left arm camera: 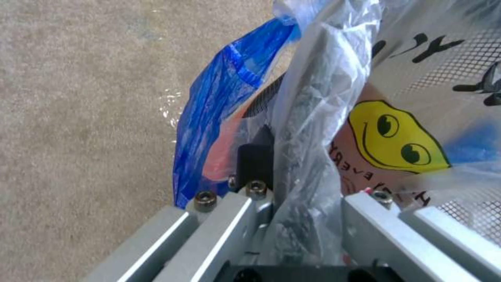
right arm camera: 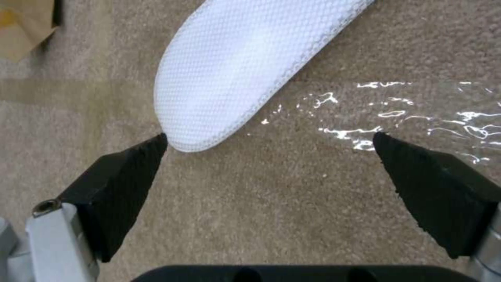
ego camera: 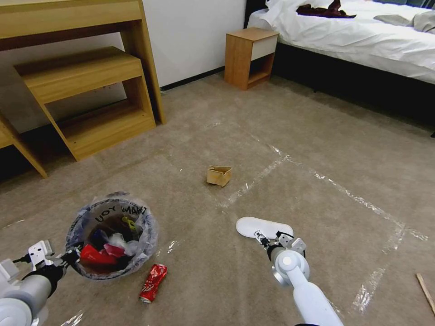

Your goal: Pick up the trash bin and place the garbage on the floor into it.

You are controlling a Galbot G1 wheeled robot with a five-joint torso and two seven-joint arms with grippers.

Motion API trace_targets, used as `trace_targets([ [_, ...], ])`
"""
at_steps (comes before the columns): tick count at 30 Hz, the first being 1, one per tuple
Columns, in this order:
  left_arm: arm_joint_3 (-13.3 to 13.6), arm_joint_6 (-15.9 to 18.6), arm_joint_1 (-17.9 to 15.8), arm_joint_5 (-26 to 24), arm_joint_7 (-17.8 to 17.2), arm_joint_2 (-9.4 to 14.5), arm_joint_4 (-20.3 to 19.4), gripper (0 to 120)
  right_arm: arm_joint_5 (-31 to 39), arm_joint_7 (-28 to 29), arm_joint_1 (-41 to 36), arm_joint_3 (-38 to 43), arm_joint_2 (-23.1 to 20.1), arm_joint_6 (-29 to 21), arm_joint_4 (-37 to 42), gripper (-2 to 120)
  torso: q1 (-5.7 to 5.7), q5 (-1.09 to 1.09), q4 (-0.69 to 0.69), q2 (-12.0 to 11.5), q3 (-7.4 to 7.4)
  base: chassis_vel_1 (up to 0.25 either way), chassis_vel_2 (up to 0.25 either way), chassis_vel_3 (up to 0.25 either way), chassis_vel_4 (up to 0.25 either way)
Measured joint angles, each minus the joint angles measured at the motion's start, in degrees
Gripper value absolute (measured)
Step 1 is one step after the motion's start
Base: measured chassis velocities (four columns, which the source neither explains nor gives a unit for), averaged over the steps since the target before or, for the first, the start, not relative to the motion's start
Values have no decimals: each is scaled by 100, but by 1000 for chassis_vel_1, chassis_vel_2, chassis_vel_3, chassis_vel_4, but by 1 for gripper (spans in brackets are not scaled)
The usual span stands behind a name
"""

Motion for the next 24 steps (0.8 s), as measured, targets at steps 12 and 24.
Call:
trace_targets([
  [12, -13, -14, 37, -7, -3, -4, -22, 0, -39, -140, 163, 30, 47, 45, -225, 100, 0, 0, 0, 0, 0, 0, 0, 0, 0],
  [24, -23, -37, 54, 9, -4, -18, -27, 0, -51, -212, 341, 38, 100, 84, -278, 100, 0, 0, 0, 0, 0, 0, 0, 0, 0],
])
